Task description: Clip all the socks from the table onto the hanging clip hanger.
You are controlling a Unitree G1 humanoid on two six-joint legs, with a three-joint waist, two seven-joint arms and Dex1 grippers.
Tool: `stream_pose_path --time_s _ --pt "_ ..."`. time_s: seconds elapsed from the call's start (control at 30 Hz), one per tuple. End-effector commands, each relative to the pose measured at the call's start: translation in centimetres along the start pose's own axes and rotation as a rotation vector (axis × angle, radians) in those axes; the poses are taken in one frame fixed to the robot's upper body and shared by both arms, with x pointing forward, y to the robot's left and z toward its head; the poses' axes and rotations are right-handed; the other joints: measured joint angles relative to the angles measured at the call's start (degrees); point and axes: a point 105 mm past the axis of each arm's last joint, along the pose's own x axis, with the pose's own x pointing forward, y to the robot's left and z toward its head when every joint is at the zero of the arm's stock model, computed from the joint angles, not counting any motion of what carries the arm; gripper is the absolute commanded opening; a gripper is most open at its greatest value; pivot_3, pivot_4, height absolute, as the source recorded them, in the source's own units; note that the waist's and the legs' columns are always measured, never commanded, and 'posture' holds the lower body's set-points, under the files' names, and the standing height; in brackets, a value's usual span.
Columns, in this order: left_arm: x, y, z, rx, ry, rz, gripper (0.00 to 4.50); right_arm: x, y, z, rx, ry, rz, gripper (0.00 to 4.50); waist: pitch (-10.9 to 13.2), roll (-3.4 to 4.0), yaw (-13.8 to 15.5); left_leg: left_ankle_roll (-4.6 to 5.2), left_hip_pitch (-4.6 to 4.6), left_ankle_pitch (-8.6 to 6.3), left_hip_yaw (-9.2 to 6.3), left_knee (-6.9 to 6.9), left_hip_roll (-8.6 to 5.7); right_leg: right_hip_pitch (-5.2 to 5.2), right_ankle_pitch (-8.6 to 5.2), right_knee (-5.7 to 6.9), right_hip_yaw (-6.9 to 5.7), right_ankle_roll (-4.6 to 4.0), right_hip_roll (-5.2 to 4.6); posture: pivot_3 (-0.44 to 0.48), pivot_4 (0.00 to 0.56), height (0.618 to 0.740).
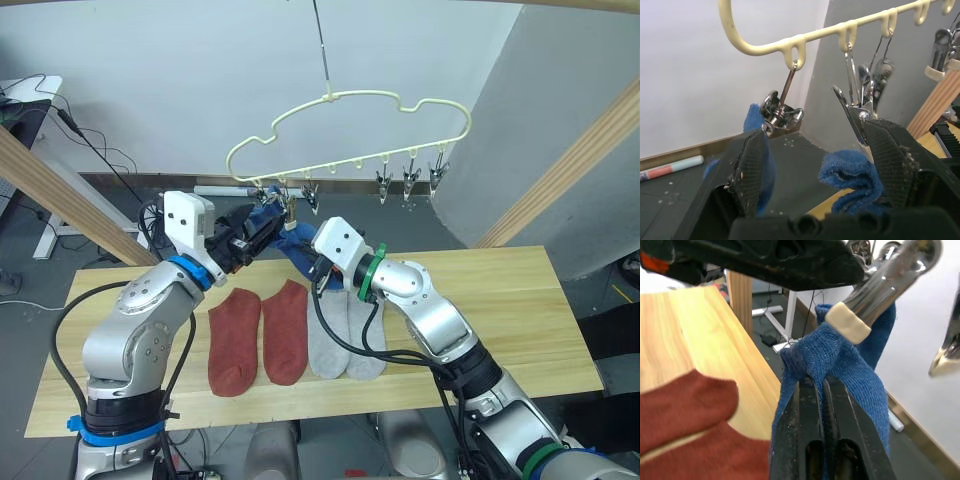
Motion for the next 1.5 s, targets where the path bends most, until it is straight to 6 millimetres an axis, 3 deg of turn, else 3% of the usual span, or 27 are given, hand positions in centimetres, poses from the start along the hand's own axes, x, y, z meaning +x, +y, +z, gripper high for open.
stream_pose_path --time_s 0.03,0.37,0.5,0.63,0.8,0.87,0.97,1.23,1.4,1.5 --pt "0.1 -1.1 1.3 0.052 -0.048 -0.034 3.49 -0.5 0.5 1.3 -0.067 -0.031 0.036 0.00 0.0 0.00 0.0 0.00 0.00 0.00 0.00 0.00 0.00 0.00 0.00 0.00 0.00 0.00 0.00 -0.178 0.288 0.740" --pt "-0.1 -2.4 1.2 0.084 -0.059 -0.063 3.49 -1.2 0.8 0.5 -0.101 0.010 0.069 0.00 0.0 0.00 0.0 0.00 0.00 0.00 0.00 0.00 0.00 0.00 0.00 -0.01 0.00 0.00 0.00 -0.176 0.290 0.740" --pt "-0.2 -2.4 1.3 0.093 -0.063 -0.057 3.49 -3.0 -0.7 1.2 -0.132 0.017 0.037 0.00 0.0 0.00 0.1 0.00 -0.01 0.00 0.00 0.02 -0.02 0.01 0.00 -0.02 0.01 0.00 -0.01 -0.173 0.295 0.740" --pt "-0.8 -2.6 1.0 0.137 -0.054 -0.086 3.49 -7.1 -3.5 1.5 -0.114 0.087 -0.047 0.00 0.0 0.02 0.4 0.00 -0.08 0.00 -0.03 0.00 -0.02 0.02 0.00 -0.16 -0.02 0.00 -0.03 -0.174 0.303 0.740" --pt "-1.2 -2.9 0.3 0.208 -0.036 -0.138 3.49 -12.9 -5.8 -0.9 0.022 0.280 -0.169 0.00 0.0 0.02 0.5 0.01 -0.14 -0.01 -0.02 -0.14 -0.02 0.07 0.00 -0.52 -0.04 0.00 -0.04 -0.192 0.313 0.740" --pt "-1.3 -3.2 0.0 0.231 -0.032 -0.159 3.49 -14.4 -5.8 -1.9 0.065 0.342 -0.195 0.00 0.0 0.03 0.5 0.02 -0.15 -0.01 0.00 -0.23 -0.02 0.06 0.00 -0.58 -0.02 0.00 -0.04 -0.199 0.315 0.740" --pt "-1.2 -3.7 -0.5 0.252 -0.026 -0.196 3.49 -17.6 -3.4 -6.3 0.206 0.514 -0.196 0.00 0.0 0.03 0.5 0.03 -0.06 -0.01 0.11 -0.46 -0.02 0.02 -0.01 -0.60 0.07 0.00 -0.04 -0.217 0.321 0.740" --pt "-0.8 -4.3 -0.8 0.273 -0.043 -0.218 3.49 -17.6 -1.3 -11.3 0.389 0.603 -0.234 0.00 0.1 0.03 -0.1 0.02 0.06 0.00 0.25 -0.77 0.00 0.03 -0.12 -0.82 0.16 0.10 -0.04 -0.197 0.322 0.740" --pt "-0.7 -4.3 -0.4 0.279 -0.072 -0.176 3.49 -16.9 -1.0 -13.0 0.407 0.606 -0.268 0.00 0.1 0.03 0.2 0.02 0.04 0.00 0.24 -0.76 0.00 0.04 -0.14 -0.82 0.15 0.13 -0.04 -0.197 0.322 0.740" --pt "-0.8 -4.1 -0.3 0.282 -0.081 -0.141 3.53 -16.7 -1.3 -13.4 0.394 0.596 -0.294 0.70 0.1 0.04 0.2 0.02 0.05 0.00 0.23 -0.77 0.00 0.04 -0.12 -0.81 0.14 0.10 -0.04 -0.185 0.328 0.740"
